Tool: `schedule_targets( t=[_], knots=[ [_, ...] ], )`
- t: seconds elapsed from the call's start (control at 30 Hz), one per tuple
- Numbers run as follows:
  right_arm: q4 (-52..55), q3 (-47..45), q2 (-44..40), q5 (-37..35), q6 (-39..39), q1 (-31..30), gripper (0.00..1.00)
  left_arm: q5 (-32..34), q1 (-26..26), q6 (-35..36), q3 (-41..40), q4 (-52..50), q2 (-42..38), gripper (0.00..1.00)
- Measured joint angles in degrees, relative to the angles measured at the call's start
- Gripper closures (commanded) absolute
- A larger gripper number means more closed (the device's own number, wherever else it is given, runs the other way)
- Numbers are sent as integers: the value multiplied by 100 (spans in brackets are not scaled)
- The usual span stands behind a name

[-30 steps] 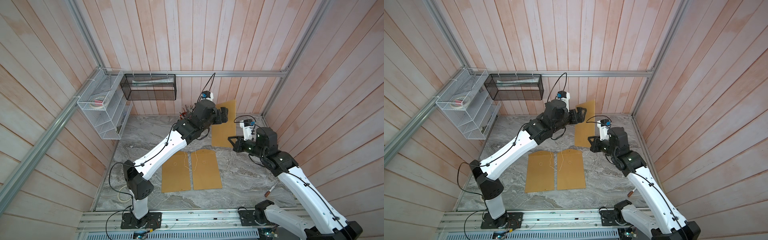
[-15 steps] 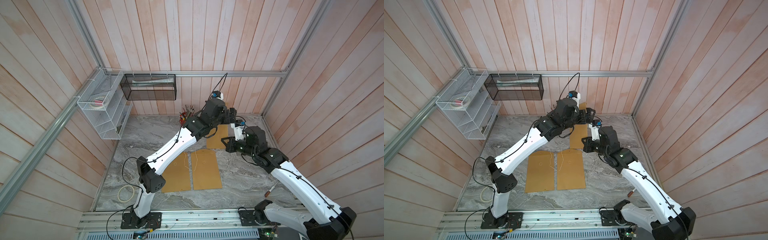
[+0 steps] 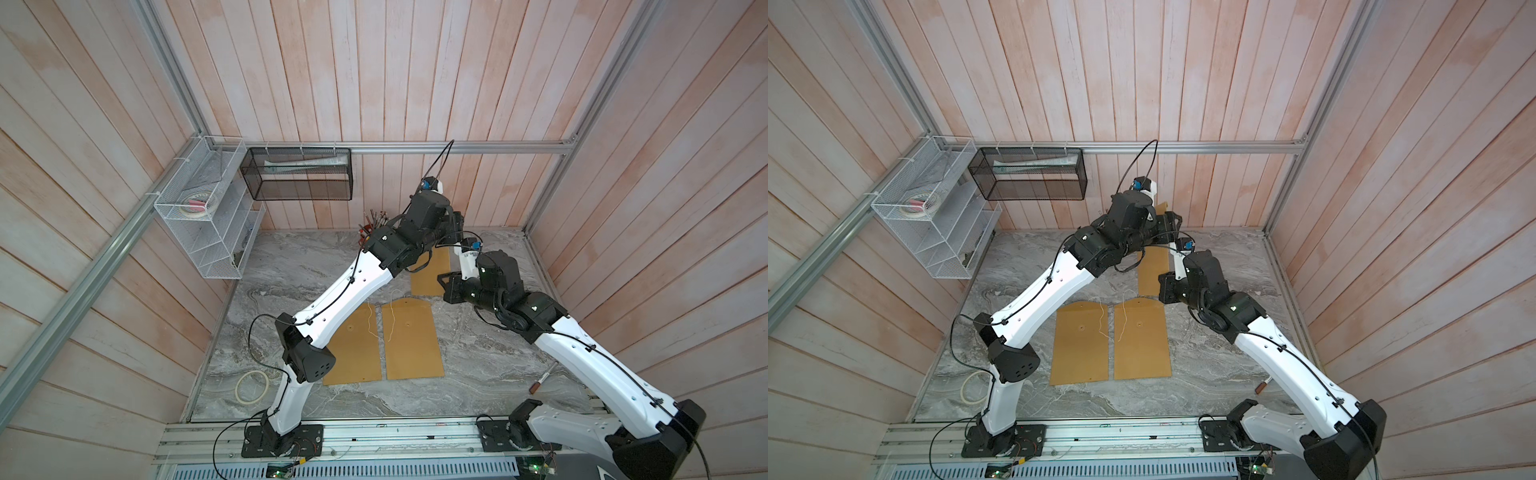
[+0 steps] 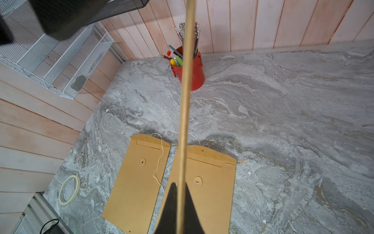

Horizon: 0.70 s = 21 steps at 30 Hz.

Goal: Open the file bag
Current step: Pick up the file bag from the center of the board.

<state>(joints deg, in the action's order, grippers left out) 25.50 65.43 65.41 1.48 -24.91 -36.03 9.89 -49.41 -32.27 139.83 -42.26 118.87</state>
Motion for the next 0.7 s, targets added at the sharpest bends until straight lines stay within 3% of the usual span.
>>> schedule_targets(
  t=[0.7],
  knots=[
    [114, 334, 409, -146, 76, -144, 100, 74, 103, 111, 0, -197, 7, 77]
  ],
)
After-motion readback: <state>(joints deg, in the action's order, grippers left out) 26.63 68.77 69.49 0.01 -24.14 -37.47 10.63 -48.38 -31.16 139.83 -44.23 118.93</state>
